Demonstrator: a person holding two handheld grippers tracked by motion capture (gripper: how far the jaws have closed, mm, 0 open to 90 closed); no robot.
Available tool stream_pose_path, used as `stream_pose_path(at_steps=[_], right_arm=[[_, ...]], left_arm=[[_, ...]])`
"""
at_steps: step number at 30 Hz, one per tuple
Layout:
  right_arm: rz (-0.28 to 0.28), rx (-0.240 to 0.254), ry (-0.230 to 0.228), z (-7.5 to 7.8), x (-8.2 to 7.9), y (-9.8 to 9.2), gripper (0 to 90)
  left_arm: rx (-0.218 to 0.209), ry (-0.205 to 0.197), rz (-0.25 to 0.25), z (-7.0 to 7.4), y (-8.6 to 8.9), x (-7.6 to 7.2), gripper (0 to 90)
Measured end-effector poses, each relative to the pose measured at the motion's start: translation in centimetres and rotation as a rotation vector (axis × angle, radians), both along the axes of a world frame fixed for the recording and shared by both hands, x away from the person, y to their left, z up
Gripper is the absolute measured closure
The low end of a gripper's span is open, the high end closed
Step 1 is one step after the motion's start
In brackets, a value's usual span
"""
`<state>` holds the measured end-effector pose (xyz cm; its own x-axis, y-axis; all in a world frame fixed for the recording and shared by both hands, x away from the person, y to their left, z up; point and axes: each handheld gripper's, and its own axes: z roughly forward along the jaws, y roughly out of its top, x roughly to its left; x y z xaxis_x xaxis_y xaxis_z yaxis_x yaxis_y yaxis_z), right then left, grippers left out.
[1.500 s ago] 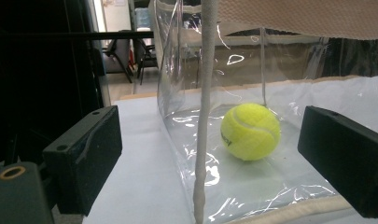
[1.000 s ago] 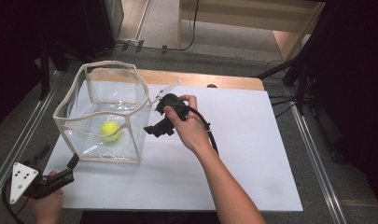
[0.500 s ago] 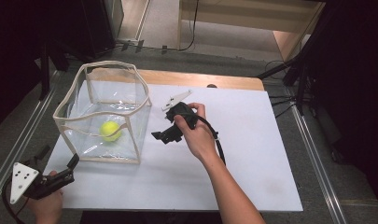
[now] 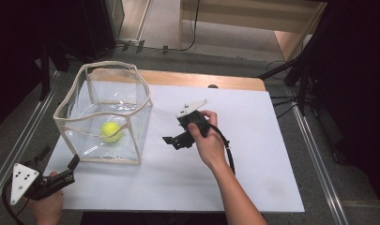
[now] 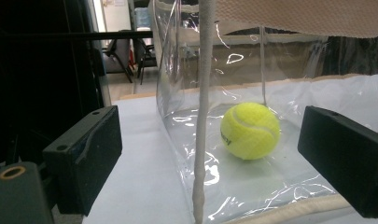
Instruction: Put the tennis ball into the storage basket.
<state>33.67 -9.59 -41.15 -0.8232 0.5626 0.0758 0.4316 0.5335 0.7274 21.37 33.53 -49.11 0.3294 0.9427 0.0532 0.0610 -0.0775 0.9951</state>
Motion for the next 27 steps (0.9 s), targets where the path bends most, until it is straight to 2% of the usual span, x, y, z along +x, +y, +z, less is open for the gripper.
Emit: stream_pose_path(at_steps=[27], right_arm=[[-0.091,0.065,-0.031,-3.2,-2.7,-5.6,9.1]], left_arm=[[0.005,0.0,-0.001,0.0,-0.1,0.0,6.8]])
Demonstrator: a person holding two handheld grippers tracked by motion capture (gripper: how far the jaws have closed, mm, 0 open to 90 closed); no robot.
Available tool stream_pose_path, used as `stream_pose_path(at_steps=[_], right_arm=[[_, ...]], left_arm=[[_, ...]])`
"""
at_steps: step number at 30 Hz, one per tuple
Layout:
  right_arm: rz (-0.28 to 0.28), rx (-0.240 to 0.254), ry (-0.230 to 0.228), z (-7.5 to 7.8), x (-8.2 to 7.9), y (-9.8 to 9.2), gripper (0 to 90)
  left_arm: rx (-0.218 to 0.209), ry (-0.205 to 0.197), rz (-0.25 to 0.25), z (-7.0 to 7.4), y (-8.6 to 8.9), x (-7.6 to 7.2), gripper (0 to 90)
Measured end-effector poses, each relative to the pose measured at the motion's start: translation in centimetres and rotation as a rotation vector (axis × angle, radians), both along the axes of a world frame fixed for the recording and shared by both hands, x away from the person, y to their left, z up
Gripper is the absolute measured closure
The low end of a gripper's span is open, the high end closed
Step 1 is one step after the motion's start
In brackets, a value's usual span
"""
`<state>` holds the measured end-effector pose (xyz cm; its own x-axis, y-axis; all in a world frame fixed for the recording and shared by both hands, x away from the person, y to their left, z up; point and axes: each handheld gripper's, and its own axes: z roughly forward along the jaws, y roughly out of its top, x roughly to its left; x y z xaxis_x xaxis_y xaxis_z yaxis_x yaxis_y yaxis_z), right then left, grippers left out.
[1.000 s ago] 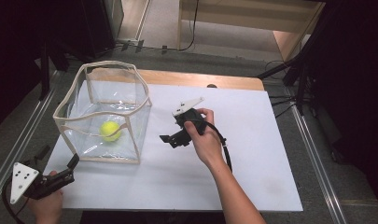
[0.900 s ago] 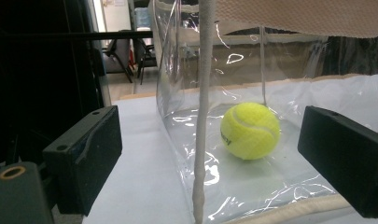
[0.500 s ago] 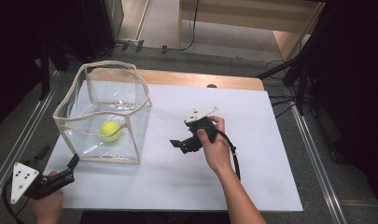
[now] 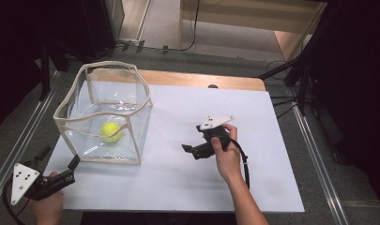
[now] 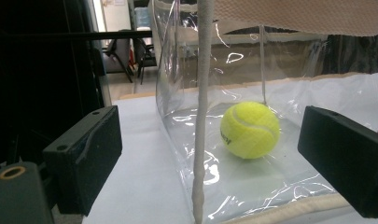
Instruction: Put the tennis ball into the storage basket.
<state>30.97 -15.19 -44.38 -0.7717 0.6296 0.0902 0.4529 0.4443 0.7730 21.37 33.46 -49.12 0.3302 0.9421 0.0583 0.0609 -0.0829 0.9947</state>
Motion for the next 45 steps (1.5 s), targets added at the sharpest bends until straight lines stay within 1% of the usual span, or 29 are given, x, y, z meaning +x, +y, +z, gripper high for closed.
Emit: stream_pose_path(at_steps=[8,17,18,26,33,34,37,44,45], right_arm=[[-0.04,0.019,-0.001,-0.8,-0.7,-1.9,9.1],[-0.082,0.042,-0.019,-1.4,-1.7,-4.1,9.1],[-0.088,0.046,-0.014,-1.5,-1.9,-4.4,9.1],[-0.128,0.064,-0.012,-2.1,-3.0,-6.3,9.1],[-0.155,0.079,-0.019,-2.3,-3.9,-8.0,9.1],[-0.161,0.081,-0.025,-2.3,-4.1,-8.3,9.1],[-0.171,0.083,-0.019,-2.5,-4.4,-8.8,9.1],[-0.193,0.092,-0.025,-2.9,-5.2,-10.3,9.1],[-0.205,0.093,-0.025,-3.0,-5.4,-10.5,9.1]], left_arm=[[0.002,0.0,0.001,0.0,0.0,0.0,6.8],[0.003,0.001,0.003,0.0,0.0,0.0,6.7],[0.001,0.002,0.003,0.0,-0.1,0.0,6.8],[0.008,0.002,0.003,0.0,-0.1,0.0,6.8],[0.019,0.005,0.004,0.0,-0.2,0.0,6.8],[0.017,0.005,0.004,0.0,-0.2,0.0,6.8],[0.018,0.006,0.004,0.0,-0.2,0.0,6.8],[0.024,0.004,0.0,-0.1,-0.2,0.0,6.8],[0.026,0.006,0.003,-0.1,-0.3,0.0,6.8]])
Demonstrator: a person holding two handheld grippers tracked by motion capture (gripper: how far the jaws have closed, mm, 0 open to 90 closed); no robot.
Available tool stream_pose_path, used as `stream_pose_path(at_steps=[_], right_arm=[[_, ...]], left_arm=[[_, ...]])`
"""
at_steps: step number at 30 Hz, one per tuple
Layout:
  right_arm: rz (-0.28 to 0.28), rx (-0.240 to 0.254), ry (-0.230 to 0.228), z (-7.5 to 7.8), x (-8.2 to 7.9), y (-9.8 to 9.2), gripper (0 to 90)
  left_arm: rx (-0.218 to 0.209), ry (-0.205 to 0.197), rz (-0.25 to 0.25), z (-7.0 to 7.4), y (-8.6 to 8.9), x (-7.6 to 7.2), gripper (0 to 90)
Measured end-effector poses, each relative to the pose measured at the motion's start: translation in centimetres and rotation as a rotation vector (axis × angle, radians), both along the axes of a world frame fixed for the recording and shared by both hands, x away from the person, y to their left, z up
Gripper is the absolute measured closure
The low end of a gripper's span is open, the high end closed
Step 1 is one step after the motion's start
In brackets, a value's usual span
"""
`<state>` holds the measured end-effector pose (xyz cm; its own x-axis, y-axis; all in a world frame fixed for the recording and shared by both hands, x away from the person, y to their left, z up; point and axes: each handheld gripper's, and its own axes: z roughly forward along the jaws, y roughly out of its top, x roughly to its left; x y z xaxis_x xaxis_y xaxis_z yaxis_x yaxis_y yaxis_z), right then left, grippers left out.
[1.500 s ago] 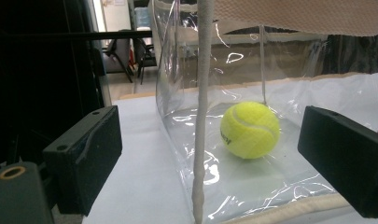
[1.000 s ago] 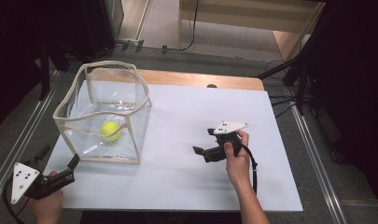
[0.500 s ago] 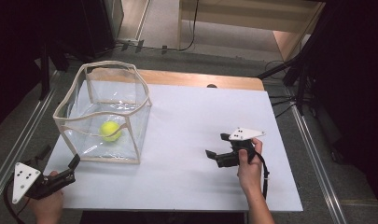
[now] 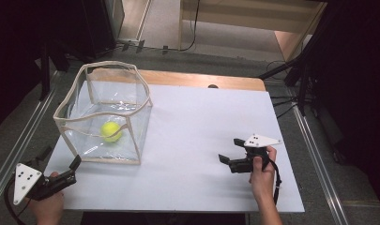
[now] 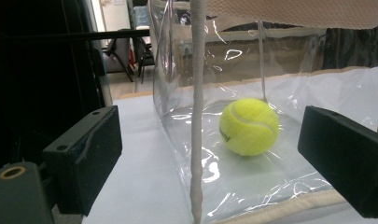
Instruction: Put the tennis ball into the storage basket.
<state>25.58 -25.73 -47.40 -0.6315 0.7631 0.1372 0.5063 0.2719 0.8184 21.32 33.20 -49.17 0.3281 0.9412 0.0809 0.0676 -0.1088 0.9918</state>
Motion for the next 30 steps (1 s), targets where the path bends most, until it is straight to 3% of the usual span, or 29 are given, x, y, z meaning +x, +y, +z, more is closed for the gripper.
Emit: stream_pose_path(at_steps=[30], right_arm=[[-0.127,0.033,-0.02,-1.8,-3.3,-6.2,9.1]], left_arm=[[0.007,-0.004,-0.003,0.0,-0.1,0.0,6.8]])
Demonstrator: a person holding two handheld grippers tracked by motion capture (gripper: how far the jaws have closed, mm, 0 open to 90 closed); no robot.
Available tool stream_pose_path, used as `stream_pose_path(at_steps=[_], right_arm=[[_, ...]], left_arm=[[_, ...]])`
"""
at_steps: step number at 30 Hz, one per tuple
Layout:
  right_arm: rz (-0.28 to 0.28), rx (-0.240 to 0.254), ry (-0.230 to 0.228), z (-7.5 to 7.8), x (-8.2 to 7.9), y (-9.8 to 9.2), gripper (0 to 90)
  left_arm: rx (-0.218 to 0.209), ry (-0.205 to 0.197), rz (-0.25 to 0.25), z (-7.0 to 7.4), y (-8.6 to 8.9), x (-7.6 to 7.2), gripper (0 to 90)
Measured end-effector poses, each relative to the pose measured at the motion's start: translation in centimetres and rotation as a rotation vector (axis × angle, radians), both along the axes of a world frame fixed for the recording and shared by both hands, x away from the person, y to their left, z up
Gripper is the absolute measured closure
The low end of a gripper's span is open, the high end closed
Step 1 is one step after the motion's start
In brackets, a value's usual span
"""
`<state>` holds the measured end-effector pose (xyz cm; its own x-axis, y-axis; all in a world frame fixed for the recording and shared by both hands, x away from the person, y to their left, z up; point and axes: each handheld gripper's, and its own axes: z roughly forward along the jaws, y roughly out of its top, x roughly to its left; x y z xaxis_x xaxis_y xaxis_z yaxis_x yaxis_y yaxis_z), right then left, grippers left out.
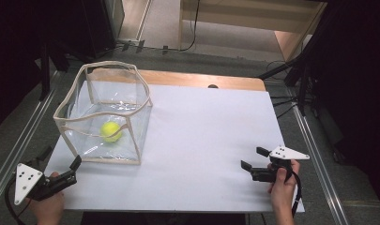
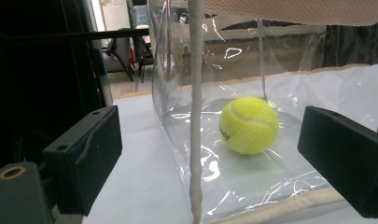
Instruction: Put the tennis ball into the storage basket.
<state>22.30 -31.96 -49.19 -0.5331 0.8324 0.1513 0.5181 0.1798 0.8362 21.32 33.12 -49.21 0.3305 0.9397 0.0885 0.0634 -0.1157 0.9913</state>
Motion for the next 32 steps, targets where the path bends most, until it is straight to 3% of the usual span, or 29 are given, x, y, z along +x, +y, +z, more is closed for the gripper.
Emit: stream_pose_path(at_steps=[5,21,32], right_arm=[[-0.019,0.018,0.0,-0.4,-0.4,-0.7,9.1],[-0.091,0.07,-0.07,-0.8,-2.6,-3.0,9.1],[-0.131,0.094,-0.093,-1.2,-3.4,-4.1,9.1]], left_arm=[[-0.001,0.001,0.0,0.0,0.0,0.0,6.8],[-0.013,0.001,0.0,0.0,0.1,0.0,6.8],[-0.022,0.002,0.0,0.1,0.3,0.1,6.8]])
